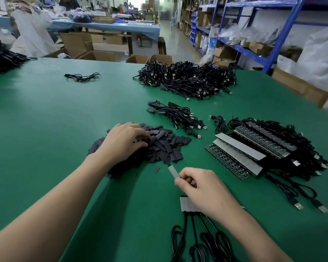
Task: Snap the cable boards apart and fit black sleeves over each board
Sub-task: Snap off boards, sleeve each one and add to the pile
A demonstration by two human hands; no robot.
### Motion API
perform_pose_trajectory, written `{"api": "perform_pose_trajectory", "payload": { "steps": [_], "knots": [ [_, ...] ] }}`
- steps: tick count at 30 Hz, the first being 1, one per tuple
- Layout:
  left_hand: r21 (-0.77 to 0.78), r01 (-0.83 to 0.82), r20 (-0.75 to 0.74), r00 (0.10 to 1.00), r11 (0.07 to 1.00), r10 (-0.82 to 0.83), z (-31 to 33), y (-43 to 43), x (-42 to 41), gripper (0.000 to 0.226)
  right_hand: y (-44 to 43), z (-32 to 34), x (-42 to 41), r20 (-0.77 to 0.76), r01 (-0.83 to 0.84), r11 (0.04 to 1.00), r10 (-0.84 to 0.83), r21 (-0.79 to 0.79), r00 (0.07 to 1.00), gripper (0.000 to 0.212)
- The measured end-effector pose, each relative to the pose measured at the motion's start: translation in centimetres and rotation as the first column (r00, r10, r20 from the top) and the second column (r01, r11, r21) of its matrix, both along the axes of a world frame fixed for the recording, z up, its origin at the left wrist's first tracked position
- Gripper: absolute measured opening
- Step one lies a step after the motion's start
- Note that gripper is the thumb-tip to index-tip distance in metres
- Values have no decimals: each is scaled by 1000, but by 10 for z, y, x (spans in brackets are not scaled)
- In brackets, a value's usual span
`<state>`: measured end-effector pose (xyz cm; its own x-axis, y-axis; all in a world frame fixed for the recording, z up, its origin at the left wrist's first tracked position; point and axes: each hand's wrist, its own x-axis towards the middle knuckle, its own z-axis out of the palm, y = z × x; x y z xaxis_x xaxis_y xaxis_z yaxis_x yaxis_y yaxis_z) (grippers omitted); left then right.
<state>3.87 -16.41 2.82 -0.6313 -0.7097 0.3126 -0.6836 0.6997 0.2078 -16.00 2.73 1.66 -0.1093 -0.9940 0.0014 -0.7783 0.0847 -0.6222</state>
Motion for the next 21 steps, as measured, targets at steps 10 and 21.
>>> {"api": "perform_pose_trajectory", "payload": {
  "steps": [10,21],
  "knots": [
    [429,217,-755,619,877,216,-10,102,-10,20,-6,8,4,182,70,976,-32,-204,983,25],
    [416,155,-720,659,896,220,-37,126,-2,22,15,-3,6,128,10,950,31,-314,991,36]
  ]
}}
